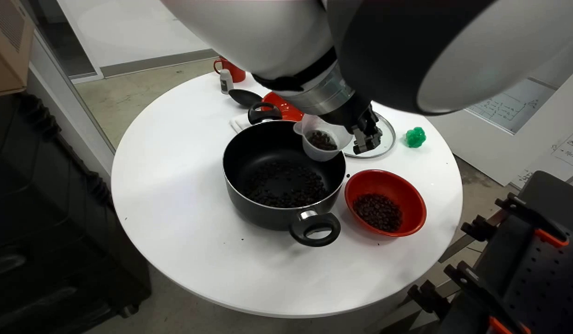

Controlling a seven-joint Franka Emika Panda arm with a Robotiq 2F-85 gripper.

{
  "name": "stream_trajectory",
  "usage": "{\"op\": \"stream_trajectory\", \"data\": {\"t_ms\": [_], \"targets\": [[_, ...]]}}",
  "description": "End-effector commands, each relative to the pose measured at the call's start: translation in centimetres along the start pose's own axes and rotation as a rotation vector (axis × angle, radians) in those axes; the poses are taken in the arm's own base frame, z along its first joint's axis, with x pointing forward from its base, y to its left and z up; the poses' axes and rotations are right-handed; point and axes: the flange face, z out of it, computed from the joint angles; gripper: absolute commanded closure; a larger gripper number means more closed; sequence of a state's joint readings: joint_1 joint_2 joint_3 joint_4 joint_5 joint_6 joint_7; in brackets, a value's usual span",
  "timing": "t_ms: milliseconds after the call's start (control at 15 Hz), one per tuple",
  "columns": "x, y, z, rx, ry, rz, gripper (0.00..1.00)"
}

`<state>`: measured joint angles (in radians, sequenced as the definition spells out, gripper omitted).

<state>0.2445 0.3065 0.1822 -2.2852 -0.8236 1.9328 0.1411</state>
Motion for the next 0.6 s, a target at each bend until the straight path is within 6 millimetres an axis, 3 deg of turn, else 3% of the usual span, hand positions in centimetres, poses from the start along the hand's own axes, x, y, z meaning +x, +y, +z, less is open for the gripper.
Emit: {"op": "stream_trajectory", "data": {"t_ms": [0, 333, 533], "targets": [[1.8, -0.8, -2.0, -0.037, -0.008, 0.088, 0.93], [3.3, -0.9, -3.4, -0.133, -0.059, 0.227, 0.93], [3.7, -0.9, -3.3, -0.166, -0.122, 0.27, 0.93]]}}
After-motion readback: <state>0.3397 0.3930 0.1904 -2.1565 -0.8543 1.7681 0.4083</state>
